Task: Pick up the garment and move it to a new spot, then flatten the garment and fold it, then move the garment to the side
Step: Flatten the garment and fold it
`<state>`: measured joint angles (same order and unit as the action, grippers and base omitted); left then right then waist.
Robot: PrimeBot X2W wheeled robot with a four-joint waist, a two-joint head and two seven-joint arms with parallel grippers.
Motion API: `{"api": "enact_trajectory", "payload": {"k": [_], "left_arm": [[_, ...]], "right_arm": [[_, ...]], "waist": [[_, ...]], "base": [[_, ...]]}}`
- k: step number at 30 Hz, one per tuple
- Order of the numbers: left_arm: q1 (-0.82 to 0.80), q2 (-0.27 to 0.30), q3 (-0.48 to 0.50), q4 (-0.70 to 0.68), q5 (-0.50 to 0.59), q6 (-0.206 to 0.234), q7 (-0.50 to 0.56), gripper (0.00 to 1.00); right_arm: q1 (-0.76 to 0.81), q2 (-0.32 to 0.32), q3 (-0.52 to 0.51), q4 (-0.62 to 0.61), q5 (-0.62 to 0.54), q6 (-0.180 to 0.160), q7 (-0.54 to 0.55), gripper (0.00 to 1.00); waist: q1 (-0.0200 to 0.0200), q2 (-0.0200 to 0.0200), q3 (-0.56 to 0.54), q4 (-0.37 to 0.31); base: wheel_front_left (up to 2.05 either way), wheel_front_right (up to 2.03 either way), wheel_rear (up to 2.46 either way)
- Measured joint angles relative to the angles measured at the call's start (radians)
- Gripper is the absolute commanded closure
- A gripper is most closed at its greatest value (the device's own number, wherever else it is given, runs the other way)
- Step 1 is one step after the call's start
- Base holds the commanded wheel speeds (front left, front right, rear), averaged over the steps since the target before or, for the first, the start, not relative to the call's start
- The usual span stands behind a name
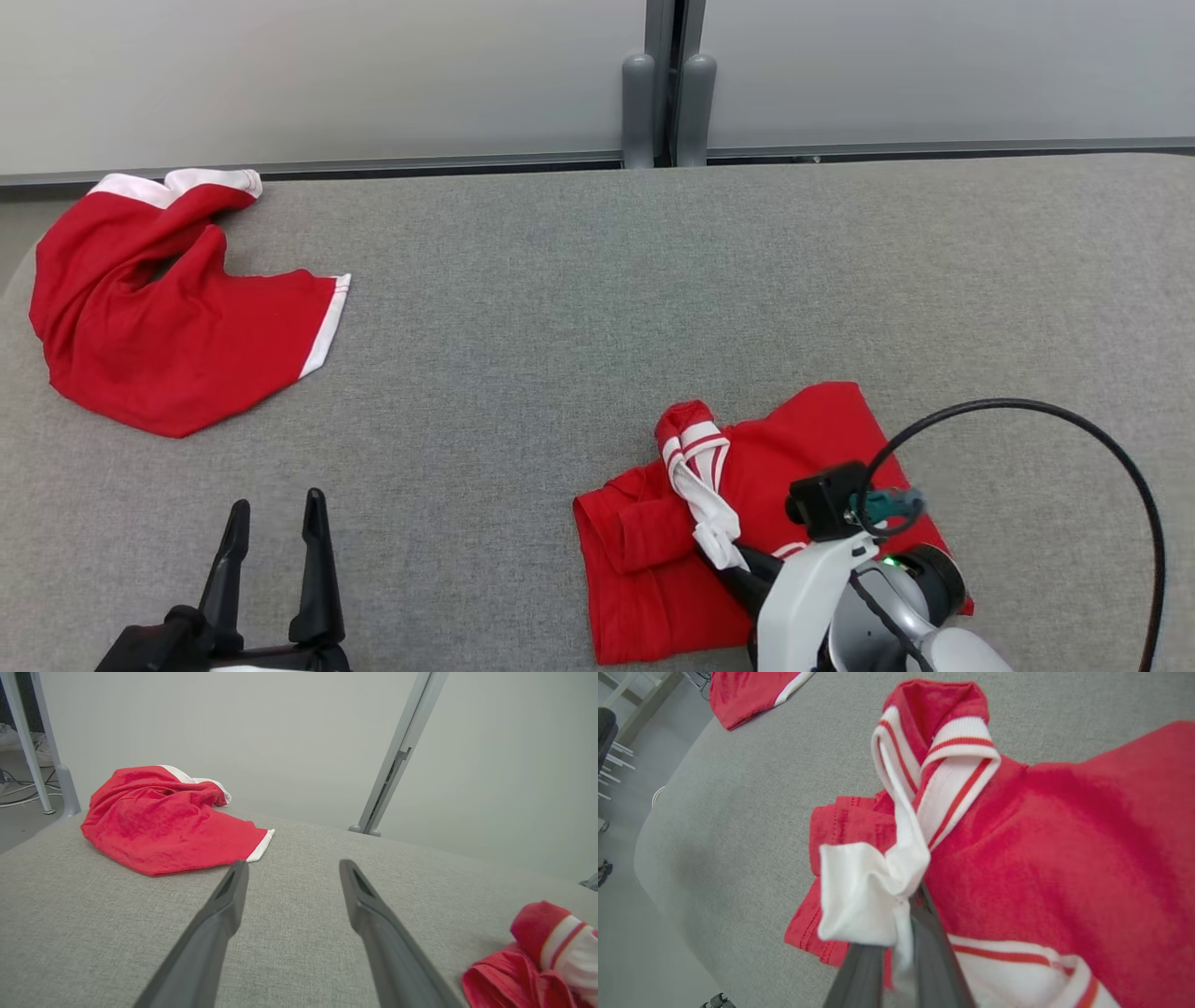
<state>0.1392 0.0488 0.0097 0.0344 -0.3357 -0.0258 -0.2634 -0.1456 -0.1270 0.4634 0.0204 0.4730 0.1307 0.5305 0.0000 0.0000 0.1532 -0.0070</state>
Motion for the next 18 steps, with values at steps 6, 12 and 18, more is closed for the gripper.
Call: {"api": "enact_trajectory", "payload": {"k": [6,12,18], "left_arm": [[0.001,0.000,-0.022,0.006,0.002,0.002,0.000,0.00],[0.004,0.000,-0.032,0.007,0.005,0.005,0.000,0.00],[0.006,0.000,-0.034,0.007,0.005,0.009,0.000,0.00]], "right_arm": [[-0.053,0.062,0.016,0.127,-0.008,0.000,-0.103,1.00],[-0.093,0.074,0.044,0.201,0.011,0.000,-0.142,1.00],[-0.103,0.077,0.092,0.216,0.064,0.000,-0.173,1.00]], "waist": [[0.0000,0.0000,-0.009,0.011],[0.0000,0.0000,-0.016,0.026],[0.0000,0.0000,-0.019,0.037]], "base": [[0.00,0.00,0.00],[0.00,0.00,0.00],[0.00,0.00,0.00]]}}
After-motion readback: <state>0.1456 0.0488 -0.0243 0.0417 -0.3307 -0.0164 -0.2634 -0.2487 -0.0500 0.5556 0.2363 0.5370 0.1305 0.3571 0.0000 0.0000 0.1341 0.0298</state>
